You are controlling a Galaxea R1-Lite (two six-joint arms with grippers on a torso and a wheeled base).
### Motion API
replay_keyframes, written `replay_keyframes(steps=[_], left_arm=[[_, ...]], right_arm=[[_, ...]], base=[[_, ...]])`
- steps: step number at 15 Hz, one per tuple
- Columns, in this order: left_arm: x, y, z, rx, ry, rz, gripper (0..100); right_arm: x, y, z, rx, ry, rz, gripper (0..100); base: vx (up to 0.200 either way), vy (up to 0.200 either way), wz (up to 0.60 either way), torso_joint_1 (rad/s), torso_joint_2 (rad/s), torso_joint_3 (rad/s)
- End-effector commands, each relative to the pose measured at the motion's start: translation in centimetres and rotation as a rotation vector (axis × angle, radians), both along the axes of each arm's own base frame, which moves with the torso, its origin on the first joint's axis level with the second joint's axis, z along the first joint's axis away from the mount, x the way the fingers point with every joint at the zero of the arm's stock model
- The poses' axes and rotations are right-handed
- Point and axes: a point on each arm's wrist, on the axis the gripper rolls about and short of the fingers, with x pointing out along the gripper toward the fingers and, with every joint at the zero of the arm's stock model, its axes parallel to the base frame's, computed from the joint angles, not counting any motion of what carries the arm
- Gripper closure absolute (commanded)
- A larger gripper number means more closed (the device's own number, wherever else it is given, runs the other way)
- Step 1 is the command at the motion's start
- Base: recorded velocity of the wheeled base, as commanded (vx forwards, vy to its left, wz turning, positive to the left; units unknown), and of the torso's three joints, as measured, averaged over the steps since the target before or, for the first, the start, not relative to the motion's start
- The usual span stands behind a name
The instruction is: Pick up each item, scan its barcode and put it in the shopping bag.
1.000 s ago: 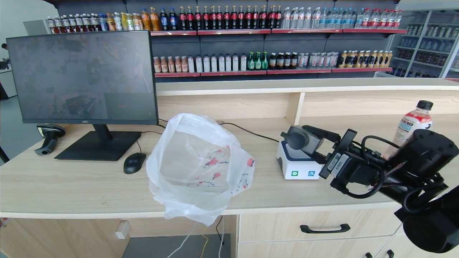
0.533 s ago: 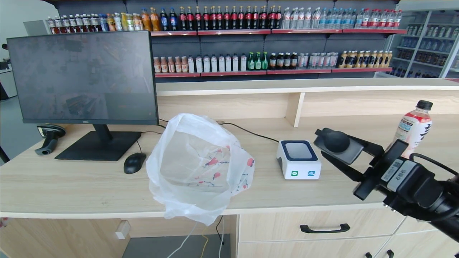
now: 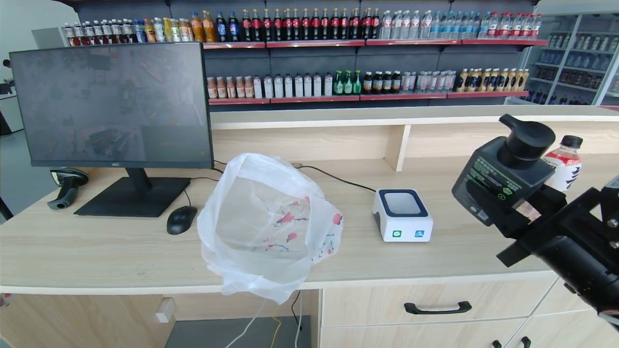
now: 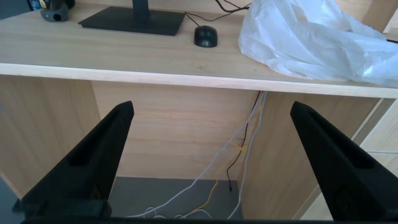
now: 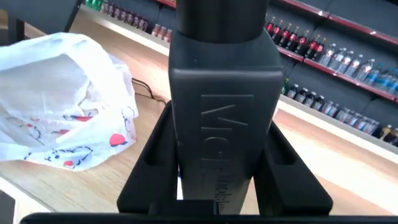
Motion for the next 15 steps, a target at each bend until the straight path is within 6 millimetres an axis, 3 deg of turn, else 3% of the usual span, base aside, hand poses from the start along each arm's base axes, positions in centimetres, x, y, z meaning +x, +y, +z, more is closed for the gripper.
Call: replay_keyframes(steps=[1, 2, 3, 4, 11, 15], left_arm=[[0.0, 0.0, 0.0, -0.001, -0.001, 0.000, 0], [0.0, 0.0, 0.0, -0.001, -0.001, 0.000, 0], [0.0, 0.0, 0.0, -0.001, -0.001, 0.000, 0], [0.0, 0.0, 0.0, -0.001, 0.001, 0.000, 0], [0.0, 0.0, 0.0, -0.001, -0.001, 0.000, 0], [0.0, 0.0, 0.0, -0.001, 0.001, 0.000, 0]], right_arm=[[2.8, 2.0, 1.0, 0.125, 0.023, 0.026, 100], [3.1, 2.1, 1.0, 0.131, 0.024, 0.027, 100], [5.0, 2.9, 1.7, 0.185, 0.011, 0.024, 100], [5.5, 3.4, 1.5, 0.189, 0.021, 0.016, 100], [5.9, 4.0, -0.8, 0.218, 0.136, 0.019, 100], [6.1, 4.3, -1.1, 0.249, 0.161, 0.036, 100]], base=[[0.000, 0.000, 0.00, 0.000, 0.00, 0.000], [0.000, 0.000, 0.00, 0.000, 0.00, 0.000], [0.000, 0.000, 0.00, 0.000, 0.00, 0.000], [0.000, 0.000, 0.00, 0.000, 0.00, 0.000], [0.000, 0.000, 0.00, 0.000, 0.00, 0.000], [-0.150, 0.000, 0.00, 0.007, 0.00, -0.001]])
